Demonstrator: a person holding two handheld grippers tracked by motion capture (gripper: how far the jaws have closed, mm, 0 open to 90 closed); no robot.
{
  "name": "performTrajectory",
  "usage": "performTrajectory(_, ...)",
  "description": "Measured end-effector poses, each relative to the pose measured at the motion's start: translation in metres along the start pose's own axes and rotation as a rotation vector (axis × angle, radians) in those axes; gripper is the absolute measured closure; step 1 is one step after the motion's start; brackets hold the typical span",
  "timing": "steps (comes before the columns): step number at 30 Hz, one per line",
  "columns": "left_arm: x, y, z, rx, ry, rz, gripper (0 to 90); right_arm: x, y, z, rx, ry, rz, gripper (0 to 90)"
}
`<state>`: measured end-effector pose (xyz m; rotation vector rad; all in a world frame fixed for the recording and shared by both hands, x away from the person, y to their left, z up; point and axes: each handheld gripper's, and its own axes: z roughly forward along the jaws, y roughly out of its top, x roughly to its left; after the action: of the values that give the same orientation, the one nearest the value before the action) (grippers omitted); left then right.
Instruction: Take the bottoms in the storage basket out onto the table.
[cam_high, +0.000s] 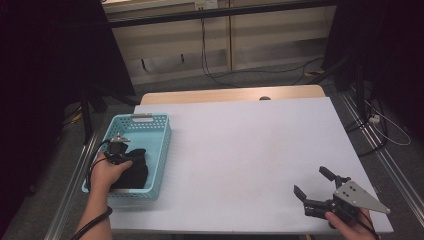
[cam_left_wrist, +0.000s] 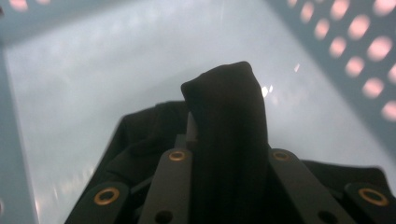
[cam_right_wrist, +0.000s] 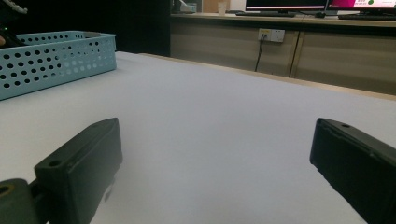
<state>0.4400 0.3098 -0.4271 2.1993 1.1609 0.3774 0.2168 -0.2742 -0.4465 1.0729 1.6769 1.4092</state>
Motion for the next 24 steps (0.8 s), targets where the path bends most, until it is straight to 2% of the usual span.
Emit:
performTrajectory(1, 0.0, 0.0, 0.0, 0.0, 0.0, 0.0, 79.8, 0.0, 0.0, 0.001, -0.001, 0.002, 0.0, 1.6)
performTrajectory(2, -0.003, 0.007, 0.0, -0.049, -0.009, -0.004, 79.8, 0.001, 0.0, 0.001, 0.001, 0.002, 0.001, 1.6)
performTrajectory(4, -0.004, 0.01, 0.001, -0.065, -0.003, 0.01, 79.7, 0.001, 0.0, 0.002, 0.003, 0.005, -0.004, 1.6)
performTrajectory(5, -0.005, 0.013, 0.002, -0.088, 0.003, 0.021, 79.7, 0.001, 0.0, 0.002, 0.004, 0.006, -0.006, 1.6)
performTrajectory(6, -0.007, 0.017, 0.004, -0.136, 0.002, 0.02, 79.7, 0.002, 0.0, 0.002, 0.004, 0.007, -0.005, 1.6)
performTrajectory(7, -0.007, 0.017, 0.004, -0.136, 0.002, 0.02, 79.7, 0.002, 0.0, 0.002, 0.004, 0.007, -0.005, 1.6)
performTrajectory(8, -0.008, 0.02, 0.006, -0.169, 0.005, 0.026, 79.6, 0.002, 0.0, 0.002, 0.002, 0.01, -0.004, 1.6)
performTrajectory(9, -0.011, 0.025, 0.008, -0.223, 0.015, 0.026, 79.6, 0.002, 0.0, 0.002, 0.003, 0.01, -0.003, 1.6)
performTrajectory(10, -0.011, 0.025, 0.008, -0.223, 0.015, 0.026, 79.4, 0.002, 0.0, 0.002, 0.003, 0.01, -0.003, 1.6)
performTrajectory(11, -0.012, 0.028, 0.011, -0.273, 0.021, 0.019, 78.7, 0.001, 0.0, 0.002, 0.003, 0.01, -0.004, 1.6)
performTrajectory(12, -0.013, 0.029, 0.013, -0.288, 0.015, 0.013, 78.0, 0.001, 0.0, 0.002, 0.004, 0.011, 0.0, 1.6)
performTrajectory(13, -0.012, 0.03, 0.014, -0.286, 0.012, 0.032, 76.3, 0.001, 0.0, 0.002, 0.003, 0.012, -0.001, 1.6)
performTrajectory(14, -0.012, 0.03, 0.014, -0.286, 0.012, 0.032, 73.0, 0.001, 0.0, 0.001, 0.001, 0.011, -0.002, 1.6)
performTrajectory(15, -0.013, 0.034, 0.016, -0.238, 0.051, 0.078, 64.6, 0.001, 0.0, 0.001, 0.002, 0.012, 0.002, 1.6)
performTrajectory(16, -0.013, 0.034, 0.016, -0.238, 0.051, 0.078, 52.6, 0.001, -0.001, 0.001, 0.001, 0.012, 0.004, 1.6)
performTrajectory(17, -0.013, 0.037, 0.015, -0.221, 0.047, 0.043, 41.5, 0.001, -0.001, 0.001, 0.002, 0.013, 0.006, 1.6)
performTrajectory(18, -0.013, 0.039, 0.012, -0.22, 0.047, 0.043, 36.6, 0.001, -0.001, 0.001, 0.002, 0.013, 0.005, 1.6)
performTrajectory(21, -0.011, 0.042, 0.005, -0.21, 0.064, 0.048, 24.3, 0.001, -0.001, 0.001, 0.001, 0.015, 0.006, 1.6)
performTrajectory(24, -0.009, 0.044, -0.009, -0.208, 0.064, 0.039, 21.2, 0.001, 0.0, 0.0, 0.001, 0.015, 0.0, 1.6)
